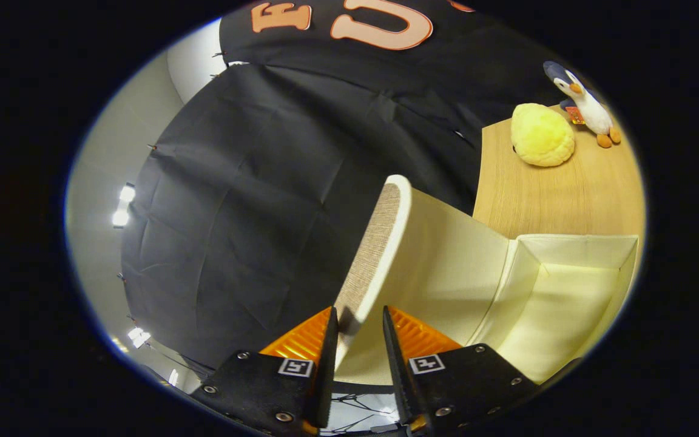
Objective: Open the storage box then place both shoes into the box .Put the left shoe in first, then the right shoe, with the right side of both shoes facing outward in a uniform manner.
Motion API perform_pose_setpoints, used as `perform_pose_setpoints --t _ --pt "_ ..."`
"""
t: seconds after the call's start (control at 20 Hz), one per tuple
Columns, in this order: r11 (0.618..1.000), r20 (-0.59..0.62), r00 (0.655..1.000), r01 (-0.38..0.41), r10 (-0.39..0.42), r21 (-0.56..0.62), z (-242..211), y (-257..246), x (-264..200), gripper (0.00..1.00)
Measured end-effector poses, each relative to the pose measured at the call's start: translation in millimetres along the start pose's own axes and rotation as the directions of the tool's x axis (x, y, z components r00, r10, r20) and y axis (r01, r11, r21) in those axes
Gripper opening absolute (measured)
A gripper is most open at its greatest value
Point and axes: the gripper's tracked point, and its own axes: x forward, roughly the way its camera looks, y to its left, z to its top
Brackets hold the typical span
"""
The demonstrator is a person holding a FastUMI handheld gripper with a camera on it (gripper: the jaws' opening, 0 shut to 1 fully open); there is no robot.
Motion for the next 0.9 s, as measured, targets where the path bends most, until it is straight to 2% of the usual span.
perform_pose_setpoints --t 0.15,0.2,0.4,0.6,0.9 --pt "1.000 -0.013 1.000 0.021 -0.021 0.010 0 -8 -5 0.58" --pt "1.000 -0.006 1.000 0.028 -0.028 0.012 5 -9 -7 0.59" --pt "0.998 0.058 0.997 0.053 -0.055 0.044 29 -14 -28 0.59" --pt "0.994 0.157 0.983 0.083 -0.094 0.076 67 -39 -70 0.59" --pt "0.986 0.301 0.942 0.118 -0.148 0.116 114 -65 -140 0.59"
